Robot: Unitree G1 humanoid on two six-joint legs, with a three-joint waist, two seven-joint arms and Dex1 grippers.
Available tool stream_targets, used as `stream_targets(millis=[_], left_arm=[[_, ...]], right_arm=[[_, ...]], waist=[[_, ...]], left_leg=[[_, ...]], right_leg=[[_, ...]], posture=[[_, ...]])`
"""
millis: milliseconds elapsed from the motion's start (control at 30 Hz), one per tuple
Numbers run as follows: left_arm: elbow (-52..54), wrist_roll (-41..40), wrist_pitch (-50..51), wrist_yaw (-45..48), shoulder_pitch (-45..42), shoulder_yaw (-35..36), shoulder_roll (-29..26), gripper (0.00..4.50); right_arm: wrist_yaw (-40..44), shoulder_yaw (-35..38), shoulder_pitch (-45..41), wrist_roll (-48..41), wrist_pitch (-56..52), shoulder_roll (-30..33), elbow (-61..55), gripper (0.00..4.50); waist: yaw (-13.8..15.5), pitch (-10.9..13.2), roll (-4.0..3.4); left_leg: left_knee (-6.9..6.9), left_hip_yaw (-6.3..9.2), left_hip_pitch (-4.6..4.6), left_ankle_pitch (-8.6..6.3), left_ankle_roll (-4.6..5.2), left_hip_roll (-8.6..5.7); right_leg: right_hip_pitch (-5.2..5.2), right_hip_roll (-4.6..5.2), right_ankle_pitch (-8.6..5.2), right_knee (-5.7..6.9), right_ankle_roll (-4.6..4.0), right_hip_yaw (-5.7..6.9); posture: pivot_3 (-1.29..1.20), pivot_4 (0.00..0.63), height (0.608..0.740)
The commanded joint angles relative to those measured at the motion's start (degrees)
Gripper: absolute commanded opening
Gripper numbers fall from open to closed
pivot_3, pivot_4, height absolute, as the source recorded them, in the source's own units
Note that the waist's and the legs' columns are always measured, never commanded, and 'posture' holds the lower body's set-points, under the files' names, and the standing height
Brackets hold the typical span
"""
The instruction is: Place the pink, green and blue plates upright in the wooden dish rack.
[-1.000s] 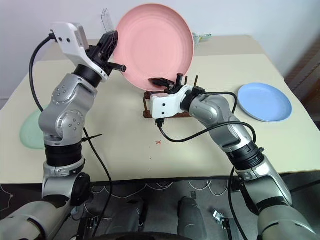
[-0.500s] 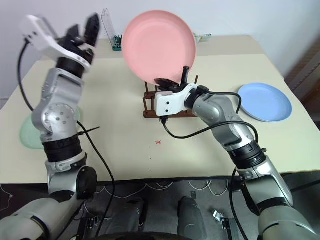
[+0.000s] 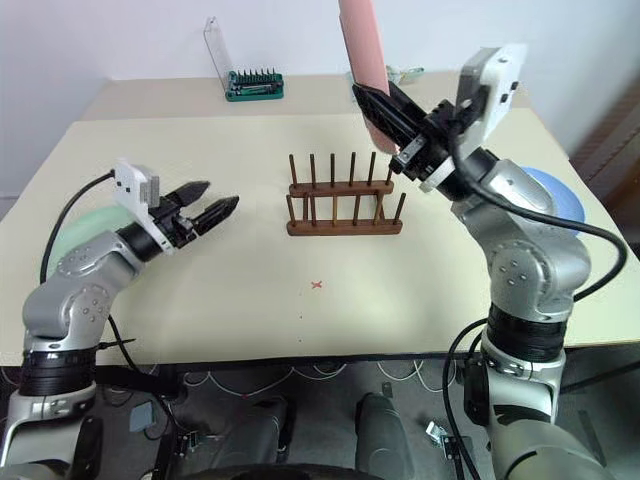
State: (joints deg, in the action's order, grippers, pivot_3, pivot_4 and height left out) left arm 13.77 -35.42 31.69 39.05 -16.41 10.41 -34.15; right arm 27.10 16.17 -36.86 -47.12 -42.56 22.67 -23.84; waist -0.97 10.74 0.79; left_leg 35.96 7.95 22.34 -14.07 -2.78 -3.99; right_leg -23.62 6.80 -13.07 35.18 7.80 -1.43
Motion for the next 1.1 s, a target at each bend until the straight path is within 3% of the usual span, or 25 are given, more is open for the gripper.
stream_targets(millis=[33,900,1000,1100], left_arm=[[3.62,-1.37,0.91,5.25,3.80,-1.76,-1.83,3.86],[5.86,0.69,0.94,5.25,5.37,-6.68,0.74,3.86],[5.73,1.08,0.68,5.02,5.54,-6.65,0.79,3.92],[5.67,1.12,0.79,4.65,5.68,-6.31,1.06,3.92]], right_arm=[[-4.40,2.10,1.79,-5.07,-2.84,-1.38,0.29,0.00],[-25.03,8.51,-0.75,-17.52,-7.14,-2.90,15.89,0.00],[-24.56,8.04,-0.88,-17.08,-6.00,-2.63,15.30,1.10],[-22.11,7.19,-1.41,-14.16,-2.73,-1.50,13.86,2.63]], waist=[[0.07,0.01,-0.09],[0.02,0.06,-0.17],[0.02,0.06,-0.18],[0.00,0.06,-0.18]], left_leg=[[0.00,-0.03,-0.01,-0.01,0.01,0.00],[-0.01,-0.05,0.04,0.00,0.02,0.01],[-0.01,-0.05,0.04,0.00,0.02,0.01],[-0.01,-0.06,0.04,-0.01,0.03,0.01]], right_leg=[[0.00,0.01,-0.02,0.00,-0.04,-0.01],[-0.07,0.00,0.05,0.02,0.10,-0.01],[-0.07,0.00,0.05,0.02,0.10,-0.01],[-0.07,0.00,0.05,0.02,0.10,-0.01]], posture=[[0.00,0.150,0.740],[0.00,0.150,0.740],[0.00,0.150,0.740],[0.00,0.150,0.740]])
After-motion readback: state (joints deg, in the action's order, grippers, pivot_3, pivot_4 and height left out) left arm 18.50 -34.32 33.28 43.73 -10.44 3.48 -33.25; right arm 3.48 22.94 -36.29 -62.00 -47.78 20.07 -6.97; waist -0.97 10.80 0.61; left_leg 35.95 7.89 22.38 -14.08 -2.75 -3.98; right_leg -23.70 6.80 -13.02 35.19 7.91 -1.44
